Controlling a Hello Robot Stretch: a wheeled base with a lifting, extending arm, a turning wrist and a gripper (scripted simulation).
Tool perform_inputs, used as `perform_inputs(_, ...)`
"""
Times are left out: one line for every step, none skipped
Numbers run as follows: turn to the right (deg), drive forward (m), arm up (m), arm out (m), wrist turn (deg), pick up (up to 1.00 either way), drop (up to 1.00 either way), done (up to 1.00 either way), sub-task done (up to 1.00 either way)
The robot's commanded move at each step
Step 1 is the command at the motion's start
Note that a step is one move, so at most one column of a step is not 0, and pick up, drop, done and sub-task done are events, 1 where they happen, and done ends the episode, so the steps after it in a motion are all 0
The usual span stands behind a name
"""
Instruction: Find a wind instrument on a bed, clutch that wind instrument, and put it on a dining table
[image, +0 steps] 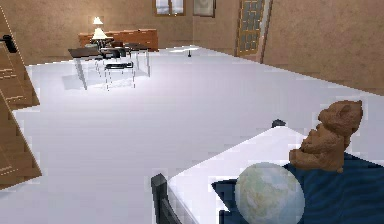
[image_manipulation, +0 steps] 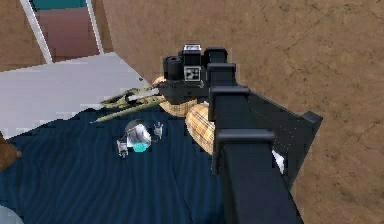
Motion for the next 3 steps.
perform_inputs(0.0, 0.0, 0.0, 0.0, -45.0, 0.0, 0.0, 0.0, 0.0)
perform_inputs(0.0, 0.0, 0.0, 0.0, -45.0, 0.0, 0.0, 0.0, 0.0)
perform_inputs(0.0, 0.0, 0.0, 0.0, -6.0, 0.0, 0.0, 0.0, 0.0)
